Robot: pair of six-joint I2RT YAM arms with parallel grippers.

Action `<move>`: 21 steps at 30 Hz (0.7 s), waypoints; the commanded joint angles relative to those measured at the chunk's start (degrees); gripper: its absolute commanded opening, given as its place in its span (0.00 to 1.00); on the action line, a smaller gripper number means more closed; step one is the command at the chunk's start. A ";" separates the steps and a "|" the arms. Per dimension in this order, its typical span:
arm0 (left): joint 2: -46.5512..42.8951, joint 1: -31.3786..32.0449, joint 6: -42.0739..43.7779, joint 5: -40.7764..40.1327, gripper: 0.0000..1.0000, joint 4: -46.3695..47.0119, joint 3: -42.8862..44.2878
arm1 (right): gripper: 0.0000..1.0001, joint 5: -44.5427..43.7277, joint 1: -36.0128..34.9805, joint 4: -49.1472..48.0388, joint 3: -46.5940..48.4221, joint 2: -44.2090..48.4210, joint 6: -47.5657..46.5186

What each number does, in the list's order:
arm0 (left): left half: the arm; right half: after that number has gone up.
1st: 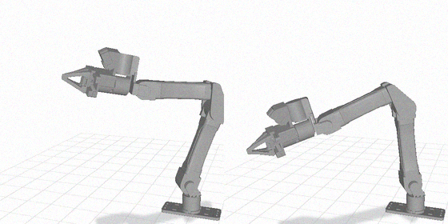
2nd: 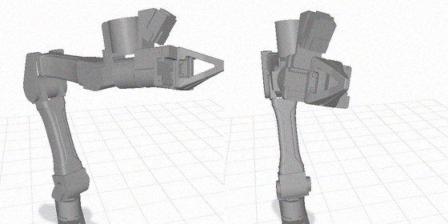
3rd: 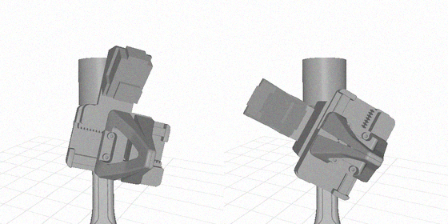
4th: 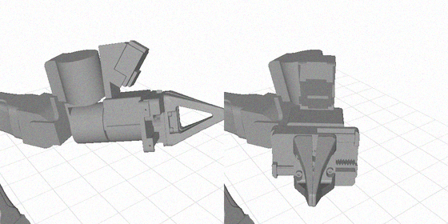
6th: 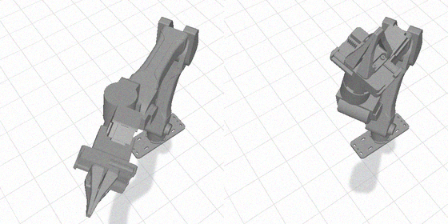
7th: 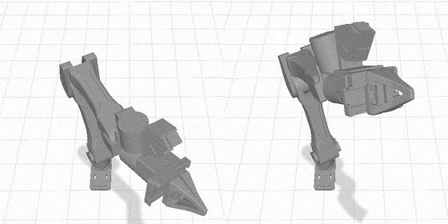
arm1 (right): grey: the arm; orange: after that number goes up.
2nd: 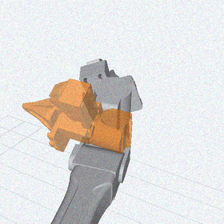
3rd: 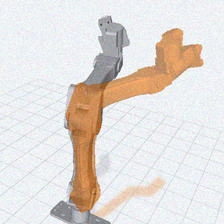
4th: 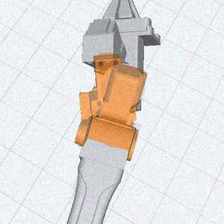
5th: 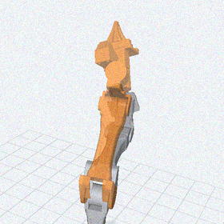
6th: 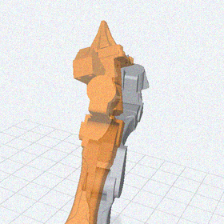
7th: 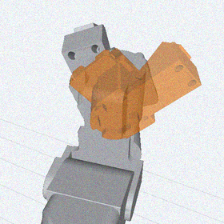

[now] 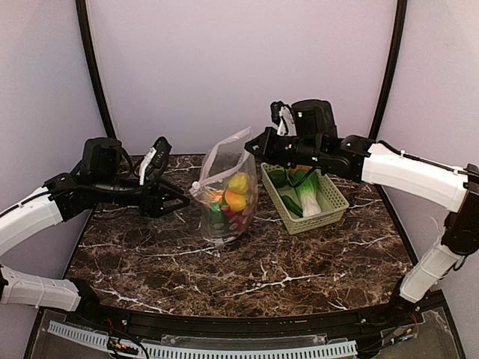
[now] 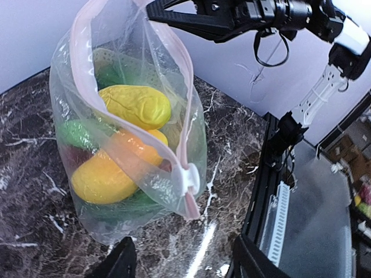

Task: Place the food in the zip-top bag and seal the zipper
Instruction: Pass from the right arm to the left

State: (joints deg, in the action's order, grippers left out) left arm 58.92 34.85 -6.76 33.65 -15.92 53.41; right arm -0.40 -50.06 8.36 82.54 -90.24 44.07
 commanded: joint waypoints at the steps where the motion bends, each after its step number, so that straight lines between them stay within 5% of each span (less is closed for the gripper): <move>1: 0.64 0.97 -0.32 -1.36 0.52 -0.25 -0.19 | 0.00 -2.40 -0.83 -3.37 1.61 -0.38 0.33; 8: 1.35 2.26 -2.34 -0.76 0.48 3.74 -0.12 | 0.00 -2.86 -1.00 -3.24 1.78 -0.63 0.11; 21: 3.49 2.58 -3.36 -1.92 0.21 5.29 1.13 | 0.00 -2.80 -1.09 -3.10 1.66 -1.08 0.07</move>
State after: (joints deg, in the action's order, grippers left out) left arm 62.00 37.08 -9.47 31.99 -11.94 53.43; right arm -2.33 -50.63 8.12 82.61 -90.45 44.05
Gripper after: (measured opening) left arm 0.215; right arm 0.005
